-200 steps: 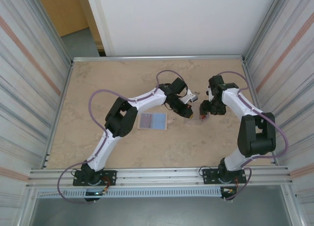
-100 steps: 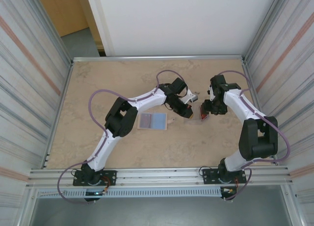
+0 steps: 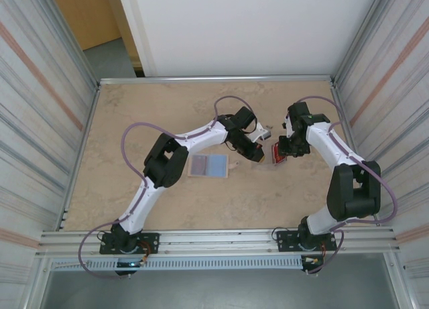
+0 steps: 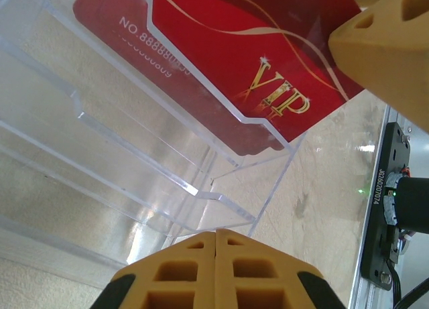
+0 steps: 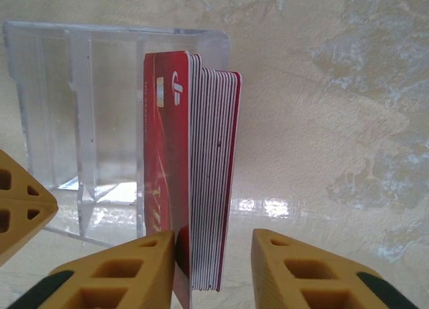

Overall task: Put the credit cards into the card holder
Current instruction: Pick up the credit card from the storage box.

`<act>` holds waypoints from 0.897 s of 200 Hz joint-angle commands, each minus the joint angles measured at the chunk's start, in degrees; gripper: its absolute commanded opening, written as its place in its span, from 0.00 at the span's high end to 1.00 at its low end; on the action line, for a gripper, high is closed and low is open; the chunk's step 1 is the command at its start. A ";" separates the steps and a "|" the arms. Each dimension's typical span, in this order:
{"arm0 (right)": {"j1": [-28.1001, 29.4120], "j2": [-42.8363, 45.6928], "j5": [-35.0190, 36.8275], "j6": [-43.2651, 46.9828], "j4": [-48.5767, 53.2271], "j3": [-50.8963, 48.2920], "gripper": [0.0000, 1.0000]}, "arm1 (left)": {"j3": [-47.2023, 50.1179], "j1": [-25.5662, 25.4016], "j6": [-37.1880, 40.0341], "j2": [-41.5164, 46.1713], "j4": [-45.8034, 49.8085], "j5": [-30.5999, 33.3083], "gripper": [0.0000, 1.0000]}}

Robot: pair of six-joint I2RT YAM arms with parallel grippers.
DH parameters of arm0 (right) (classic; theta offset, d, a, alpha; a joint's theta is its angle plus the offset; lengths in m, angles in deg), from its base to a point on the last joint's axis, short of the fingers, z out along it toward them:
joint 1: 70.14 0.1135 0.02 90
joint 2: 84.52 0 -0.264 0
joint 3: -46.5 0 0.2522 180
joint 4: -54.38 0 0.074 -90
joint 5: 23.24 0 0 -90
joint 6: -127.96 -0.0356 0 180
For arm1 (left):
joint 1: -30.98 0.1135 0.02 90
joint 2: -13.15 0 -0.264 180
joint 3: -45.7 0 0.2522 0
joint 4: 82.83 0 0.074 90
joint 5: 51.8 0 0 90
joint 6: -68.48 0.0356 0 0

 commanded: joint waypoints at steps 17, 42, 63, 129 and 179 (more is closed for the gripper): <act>-0.71 1.78 1.90 0.68 2.52 -0.09 0.76 | 1.85 -0.39 1.26 -0.84 3.69 3.25 1.00; -0.65 1.81 1.78 0.74 2.52 -0.11 0.80 | 1.81 -0.42 1.38 -0.80 3.71 3.34 1.00; -0.67 1.78 1.66 0.79 2.59 -0.13 0.84 | 1.81 -0.42 1.37 -0.82 3.71 3.40 1.00; -0.65 2.29 1.02 0.76 2.86 0.03 0.94 | 1.81 -0.43 1.37 -0.86 3.73 3.34 1.00; -0.72 3.10 -1.52 0.39 3.28 0.22 0.98 | 1.89 -0.48 1.57 -0.70 3.91 3.34 1.00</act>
